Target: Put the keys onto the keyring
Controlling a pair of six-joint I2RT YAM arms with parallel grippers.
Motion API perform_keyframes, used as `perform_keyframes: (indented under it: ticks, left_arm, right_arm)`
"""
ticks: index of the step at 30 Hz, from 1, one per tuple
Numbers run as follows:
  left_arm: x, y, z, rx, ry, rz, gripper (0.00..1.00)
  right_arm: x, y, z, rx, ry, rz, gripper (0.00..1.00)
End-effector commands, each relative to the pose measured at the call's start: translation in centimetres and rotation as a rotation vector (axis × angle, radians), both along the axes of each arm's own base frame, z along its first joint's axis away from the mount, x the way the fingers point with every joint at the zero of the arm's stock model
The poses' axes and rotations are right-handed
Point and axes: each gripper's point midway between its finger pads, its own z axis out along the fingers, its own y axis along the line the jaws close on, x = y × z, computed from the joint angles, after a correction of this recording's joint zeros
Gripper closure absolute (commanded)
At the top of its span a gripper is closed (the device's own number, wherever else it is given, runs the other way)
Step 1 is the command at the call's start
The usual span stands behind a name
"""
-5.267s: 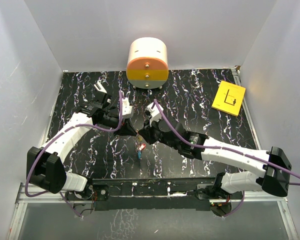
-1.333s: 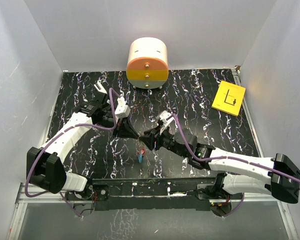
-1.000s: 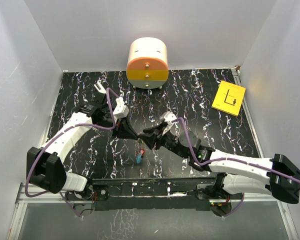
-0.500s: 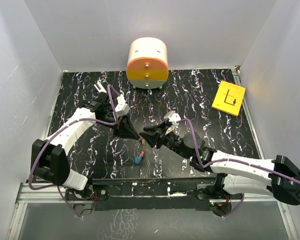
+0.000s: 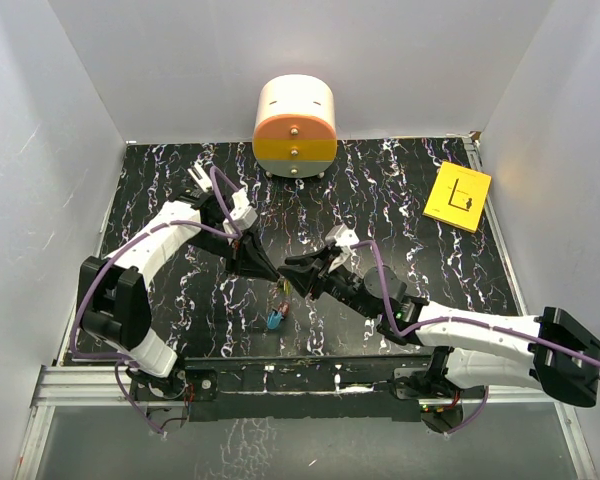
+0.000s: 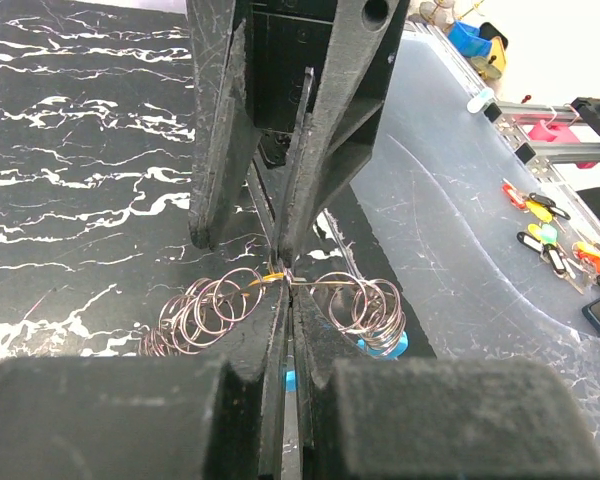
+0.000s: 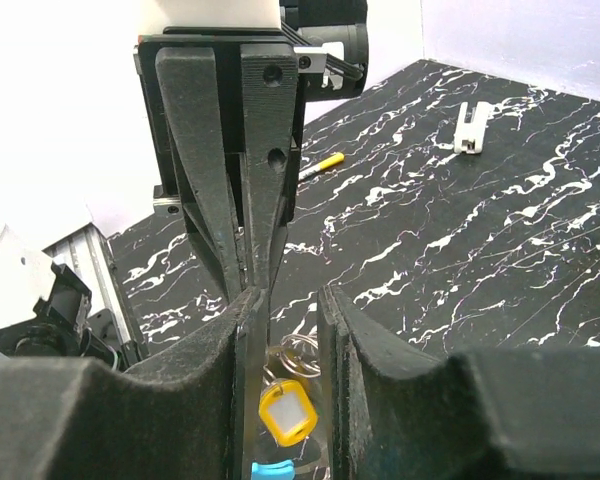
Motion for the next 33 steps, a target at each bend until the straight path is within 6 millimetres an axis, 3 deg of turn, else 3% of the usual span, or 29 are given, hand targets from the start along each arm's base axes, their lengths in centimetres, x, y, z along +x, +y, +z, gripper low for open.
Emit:
perform_keyframes:
  ticks: [1, 10, 33]
  left_arm:
    - [-0.6, -0.2, 3.4, -0.123, -0.038, 0.025, 1.0]
    - [-0.6, -0.3, 3.8, -0.139, -0.046, 0.026, 1.0]
    - [-0.5, -0.3, 3.4, -0.137, -0.04, 0.028, 1.0]
  right_arm:
    - [-0.4, 0.2, 3.7, 0.119, -0.063, 0.019, 0.69]
    - [-0.5, 0.8, 3.1, 0.126, -0.044, 0.036, 0.68]
    - [-1.6, -0.3, 2.8, 0.157, -0.007, 0.028, 0.67]
